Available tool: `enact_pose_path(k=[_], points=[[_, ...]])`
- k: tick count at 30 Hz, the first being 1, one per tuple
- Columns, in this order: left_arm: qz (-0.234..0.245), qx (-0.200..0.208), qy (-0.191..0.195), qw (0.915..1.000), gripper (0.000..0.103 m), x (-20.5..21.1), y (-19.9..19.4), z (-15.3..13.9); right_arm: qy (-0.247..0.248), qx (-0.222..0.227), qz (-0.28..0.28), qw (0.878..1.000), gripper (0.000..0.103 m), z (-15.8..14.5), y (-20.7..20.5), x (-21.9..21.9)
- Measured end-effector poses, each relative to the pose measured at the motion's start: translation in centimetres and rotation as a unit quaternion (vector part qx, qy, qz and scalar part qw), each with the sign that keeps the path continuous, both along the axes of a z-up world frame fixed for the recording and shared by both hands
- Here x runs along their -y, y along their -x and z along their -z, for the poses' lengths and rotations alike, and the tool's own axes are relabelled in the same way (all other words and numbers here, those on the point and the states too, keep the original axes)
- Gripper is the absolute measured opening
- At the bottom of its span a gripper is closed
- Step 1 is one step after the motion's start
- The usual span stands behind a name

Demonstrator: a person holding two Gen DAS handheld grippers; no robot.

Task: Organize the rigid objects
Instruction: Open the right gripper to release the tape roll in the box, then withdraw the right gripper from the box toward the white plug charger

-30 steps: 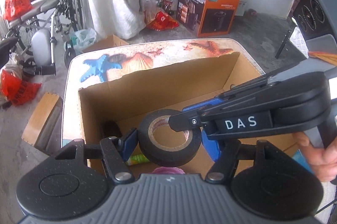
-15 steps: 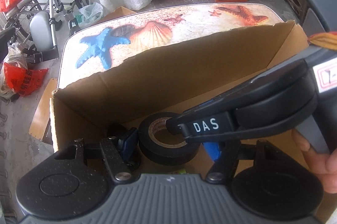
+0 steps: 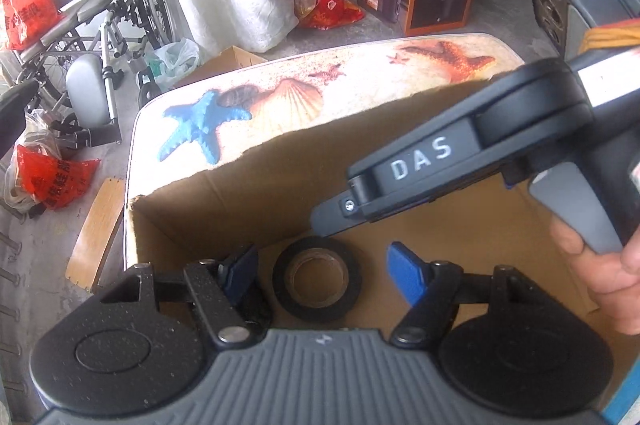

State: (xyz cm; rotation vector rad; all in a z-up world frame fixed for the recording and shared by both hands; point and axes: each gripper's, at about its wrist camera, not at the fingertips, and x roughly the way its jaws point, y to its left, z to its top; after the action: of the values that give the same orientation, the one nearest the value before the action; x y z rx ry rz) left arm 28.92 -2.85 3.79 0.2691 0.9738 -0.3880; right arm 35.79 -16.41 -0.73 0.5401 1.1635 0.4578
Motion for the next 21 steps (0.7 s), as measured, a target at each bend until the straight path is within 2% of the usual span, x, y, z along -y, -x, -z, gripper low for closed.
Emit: enact_pose_path(k=[4,8,11,14,16,21], points=[[0.010,0.044,0.041,0.9982,0.079,-1.2,3.7,-4.3,-0.030,0.060,0.003,0.998,0.040,-4.8,4.0,2.8],[0.040,0.097,0.065,0.9923,0.088,-2.0,9.4,-8.0,-0.036,0.121,0.016,0.992,0.040,-9.0,10.0,6.4],[0.059,0.124,0.094,0.9861,0.091,-2.6,14.2,-9.4,-0.028,0.164,0.028,0.986,0.041,-11.4,15.7,8.9],[0.070,0.139,0.125,0.9798,0.091,-2.8,18.3,-9.0,-0.032,0.189,0.045,0.980,0.042,-12.4,21.8,11.0],[0.077,0.141,0.145,0.9762,0.092,-2.4,21.0,-7.8,-0.036,0.200,0.059,0.977,0.044,-12.2,25.1,11.8],[0.086,0.143,0.155,0.9738,0.092,0.6,26.2,-1.9,-0.049,0.202,0.100,0.973,0.045,-8.8,31.8,12.5]])
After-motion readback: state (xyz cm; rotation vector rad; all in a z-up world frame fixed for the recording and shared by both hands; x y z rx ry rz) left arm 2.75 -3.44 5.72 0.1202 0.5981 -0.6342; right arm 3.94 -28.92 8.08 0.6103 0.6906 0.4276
